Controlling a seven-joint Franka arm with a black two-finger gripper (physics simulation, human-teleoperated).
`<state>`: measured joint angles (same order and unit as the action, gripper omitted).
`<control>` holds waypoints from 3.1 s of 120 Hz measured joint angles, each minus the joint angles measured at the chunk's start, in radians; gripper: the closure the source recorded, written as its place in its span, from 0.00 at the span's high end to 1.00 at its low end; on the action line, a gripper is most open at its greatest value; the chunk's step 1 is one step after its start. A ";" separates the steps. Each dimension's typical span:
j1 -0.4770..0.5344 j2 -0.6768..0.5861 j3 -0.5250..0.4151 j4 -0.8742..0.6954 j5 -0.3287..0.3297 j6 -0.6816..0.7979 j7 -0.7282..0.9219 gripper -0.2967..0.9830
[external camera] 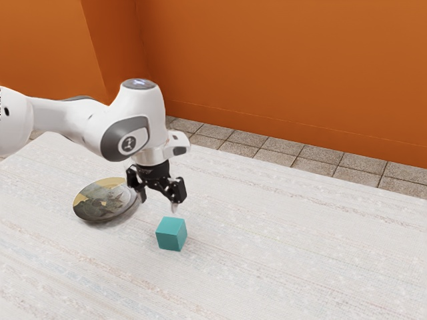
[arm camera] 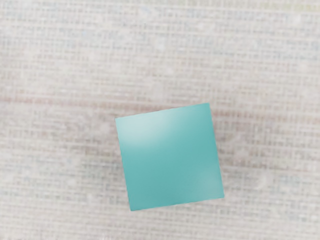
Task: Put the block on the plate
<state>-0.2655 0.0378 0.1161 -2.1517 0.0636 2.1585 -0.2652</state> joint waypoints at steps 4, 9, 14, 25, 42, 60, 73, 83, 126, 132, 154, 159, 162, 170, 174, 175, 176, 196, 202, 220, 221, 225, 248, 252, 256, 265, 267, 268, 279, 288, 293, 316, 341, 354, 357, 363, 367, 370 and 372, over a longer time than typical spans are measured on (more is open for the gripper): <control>-0.010 -0.001 0.000 -0.016 -0.001 0.017 -0.021 0.77; -0.022 0.001 0.000 -0.029 -0.003 0.036 -0.046 0.77; -0.034 0.003 0.000 -0.039 -0.004 0.053 -0.070 0.77; -0.050 0.006 0.000 -0.068 -0.014 0.090 -0.118 0.77; -0.042 0.029 0.002 -0.076 -0.022 0.129 -0.173 0.77; -0.015 0.069 0.002 -0.068 -0.025 0.153 -0.212 0.77; -0.013 0.091 0.002 -0.065 -0.026 0.169 -0.232 0.77; -0.009 0.111 0.002 -0.063 -0.027 0.181 -0.243 0.77; 0.012 0.191 0.001 -0.033 -0.038 0.215 -0.264 0.77; 0.012 0.198 0.001 -0.031 -0.041 0.217 -0.265 0.77; 0.027 0.216 -0.001 -0.030 -0.048 0.226 -0.266 0.77; 0.030 0.220 -0.002 -0.030 -0.049 0.229 -0.265 0.77; 0.031 0.222 -0.002 -0.030 -0.049 0.230 -0.265 0.76; 0.036 0.228 -0.002 -0.030 -0.053 0.236 -0.263 0.75; 0.037 0.230 -0.002 -0.030 -0.057 0.239 -0.262 0.74; 0.037 0.230 -0.002 -0.030 -0.058 0.240 -0.261 0.73; 0.038 0.230 -0.003 -0.030 -0.059 0.241 -0.261 0.73; 0.038 0.238 -0.003 -0.023 -0.071 0.249 -0.249 0.67; 0.038 0.244 -0.003 -0.015 -0.073 0.251 -0.245 0.66; 0.038 0.253 -0.004 -0.004 -0.075 0.253 -0.233 0.61; 0.038 0.253 -0.004 -0.004 -0.075 0.254 -0.233 0.60; 0.038 0.254 -0.003 -0.003 -0.075 0.254 -0.231 0.60; 0.038 0.254 -0.003 -0.002 -0.074 0.255 -0.222 0.58; 0.038 0.254 -0.003 -0.002 -0.074 0.255 -0.221 0.58; 0.038 0.254 -0.003 -0.002 -0.074 0.255 -0.220 0.58; 0.038 0.249 -0.003 -0.001 -0.073 0.256 -0.217 0.57; 0.038 0.246 -0.002 0.002 -0.072 0.255 -0.217 0.57; 0.038 0.245 -0.002 0.003 -0.071 0.255 -0.217 0.57; 0.038 0.240 -0.001 0.010 -0.068 0.252 -0.215 0.57; 0.039 0.226 -0.001 0.012 -0.066 0.244 -0.213 0.57; 0.039 0.221 0.001 0.013 -0.065 0.237 -0.213 0.57; 0.048 0.207 0.010 0.038 -0.062 0.193 -0.203 0.56; 0.098 0.205 0.009 0.072 -0.058 0.140 -0.174 0.56; 0.132 0.207 0.007 0.085 -0.057 0.121 -0.155 0.56; 0.141 0.208 0.006 0.087 -0.057 0.118 -0.149 0.56; 0.163 0.211 0.006 0.092 -0.056 0.113 -0.138 0.56; 0.177 0.213 0.005 0.098 -0.056 0.110 -0.129 0.56; 0.189 0.215 0.005 0.103 -0.056 0.108 -0.122 0.56; 0.196 0.215 0.005 0.106 -0.055 0.107 -0.118 0.56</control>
<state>-0.0690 0.2532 0.1212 -2.0459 0.0082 2.2652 -0.3828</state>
